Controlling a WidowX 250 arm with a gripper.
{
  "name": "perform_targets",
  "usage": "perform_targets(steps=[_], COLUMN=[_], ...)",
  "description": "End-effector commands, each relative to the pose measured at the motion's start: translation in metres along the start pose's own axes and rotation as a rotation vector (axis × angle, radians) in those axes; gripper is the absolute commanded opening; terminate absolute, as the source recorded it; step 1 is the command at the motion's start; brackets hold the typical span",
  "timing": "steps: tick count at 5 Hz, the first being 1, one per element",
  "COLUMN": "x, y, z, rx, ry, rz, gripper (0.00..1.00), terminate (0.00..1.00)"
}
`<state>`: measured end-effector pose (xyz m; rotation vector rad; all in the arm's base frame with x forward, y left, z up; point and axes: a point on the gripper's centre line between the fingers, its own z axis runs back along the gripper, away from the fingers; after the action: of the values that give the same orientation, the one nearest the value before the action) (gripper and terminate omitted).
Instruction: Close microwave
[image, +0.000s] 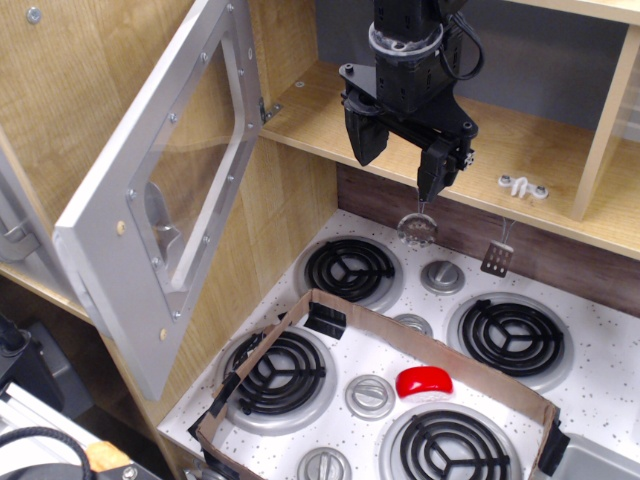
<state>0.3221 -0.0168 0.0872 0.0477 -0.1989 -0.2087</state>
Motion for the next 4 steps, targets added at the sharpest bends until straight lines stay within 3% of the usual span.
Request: perform_targets(steps=[1,2,3,4], x=[0.000,-0.004,-0.010,-0.022], y=[0.000,0.010,0.020,0.028], z=[0.000,0.033,0.069,0.105], rx=[0.000,0.014,0.082,0.116], ry=[0.000,0.055,0.086,0.172], rz=[0.000,-0.040,-0.087,-0.129], gripper=[1.00,1.00,1.00,1.00], terminate=[0.00,0.00,0.00,0.00])
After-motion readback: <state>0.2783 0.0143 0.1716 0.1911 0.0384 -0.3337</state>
